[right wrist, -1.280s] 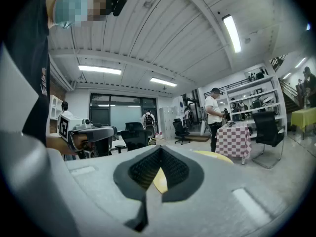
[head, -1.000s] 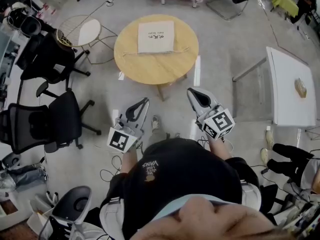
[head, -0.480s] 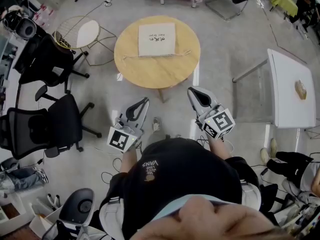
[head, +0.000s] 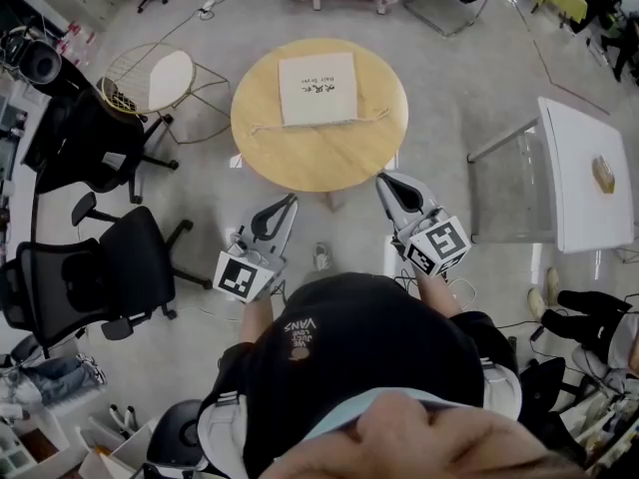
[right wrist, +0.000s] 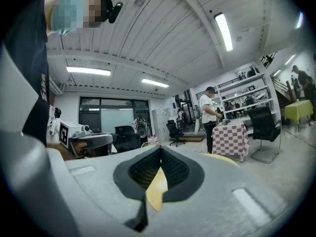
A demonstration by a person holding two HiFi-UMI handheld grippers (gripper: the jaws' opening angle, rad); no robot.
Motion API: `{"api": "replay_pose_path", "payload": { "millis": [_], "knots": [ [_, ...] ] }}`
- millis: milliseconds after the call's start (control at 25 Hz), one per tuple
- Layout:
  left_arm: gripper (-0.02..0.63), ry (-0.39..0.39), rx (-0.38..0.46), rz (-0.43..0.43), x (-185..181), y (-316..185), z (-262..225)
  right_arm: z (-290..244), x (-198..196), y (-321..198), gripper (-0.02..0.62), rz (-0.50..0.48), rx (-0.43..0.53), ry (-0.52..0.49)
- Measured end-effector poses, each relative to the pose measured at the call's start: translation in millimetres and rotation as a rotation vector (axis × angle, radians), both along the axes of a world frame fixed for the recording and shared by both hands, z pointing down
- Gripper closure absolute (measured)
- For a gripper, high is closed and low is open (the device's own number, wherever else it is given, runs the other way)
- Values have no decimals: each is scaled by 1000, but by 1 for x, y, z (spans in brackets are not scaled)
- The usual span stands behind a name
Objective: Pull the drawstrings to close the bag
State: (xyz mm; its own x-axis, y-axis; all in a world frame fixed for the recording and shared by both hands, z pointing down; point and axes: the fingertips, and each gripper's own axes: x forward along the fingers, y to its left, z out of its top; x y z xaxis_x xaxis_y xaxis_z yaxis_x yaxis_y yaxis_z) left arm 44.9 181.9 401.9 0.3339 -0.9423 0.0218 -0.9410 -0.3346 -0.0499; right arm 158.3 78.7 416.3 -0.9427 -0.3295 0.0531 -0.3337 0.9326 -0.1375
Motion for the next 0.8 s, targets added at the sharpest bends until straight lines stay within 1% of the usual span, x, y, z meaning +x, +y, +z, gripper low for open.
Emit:
{"api": "replay_pose_path", "payload": {
  "millis": [480, 640, 800],
  "knots": [
    [589, 10, 1, 112, -67, -34, 5, 4, -49, -22, 597, 126, -13, 5],
    [589, 16, -10, 149, -79, -42, 8, 5, -55, -27, 597, 168, -22, 5],
    [589, 28, -15, 163, -86, -54, 12, 9, -53, -34, 597, 194, -33, 11]
  ]
}}
